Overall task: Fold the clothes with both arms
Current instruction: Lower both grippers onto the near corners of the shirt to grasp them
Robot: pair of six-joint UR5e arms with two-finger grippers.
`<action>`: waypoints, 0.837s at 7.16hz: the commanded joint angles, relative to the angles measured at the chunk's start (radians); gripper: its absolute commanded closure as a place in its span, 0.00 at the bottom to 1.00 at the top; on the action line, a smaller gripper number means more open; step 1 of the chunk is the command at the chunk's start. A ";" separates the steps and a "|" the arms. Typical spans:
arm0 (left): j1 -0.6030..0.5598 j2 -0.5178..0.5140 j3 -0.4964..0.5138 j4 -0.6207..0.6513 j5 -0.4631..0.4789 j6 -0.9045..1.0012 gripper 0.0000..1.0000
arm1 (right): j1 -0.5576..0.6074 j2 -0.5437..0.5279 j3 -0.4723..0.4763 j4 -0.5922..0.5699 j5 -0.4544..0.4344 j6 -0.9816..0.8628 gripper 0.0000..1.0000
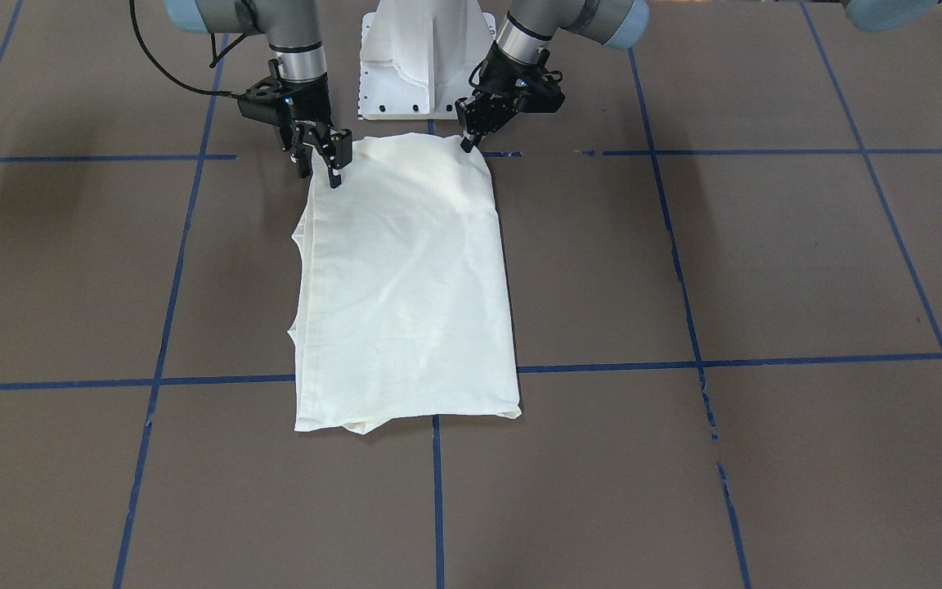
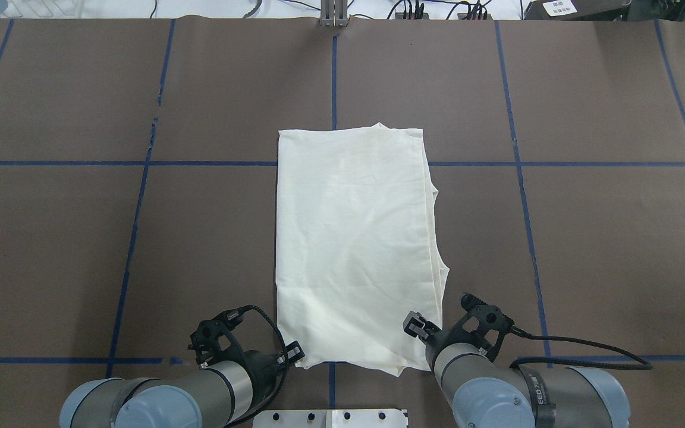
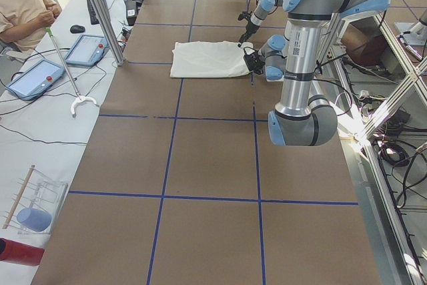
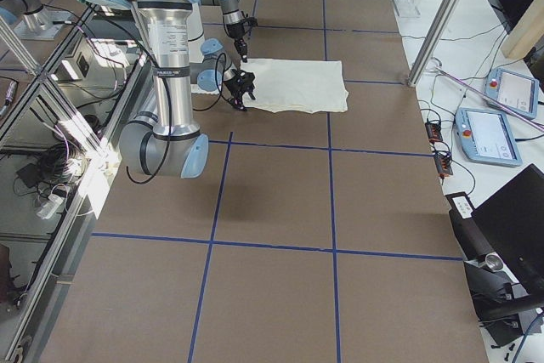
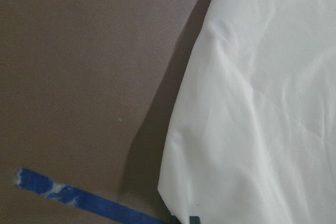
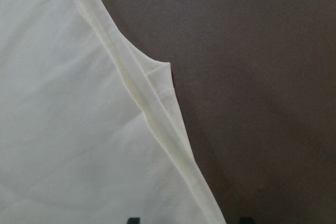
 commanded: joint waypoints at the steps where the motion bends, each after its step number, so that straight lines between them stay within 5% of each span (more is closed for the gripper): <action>1: 0.000 0.000 0.000 0.000 0.000 0.000 1.00 | 0.004 0.009 0.002 -0.005 -0.001 0.000 1.00; 6: 0.000 -0.002 -0.002 0.000 0.002 0.002 1.00 | 0.004 0.011 -0.007 -0.005 -0.019 0.003 1.00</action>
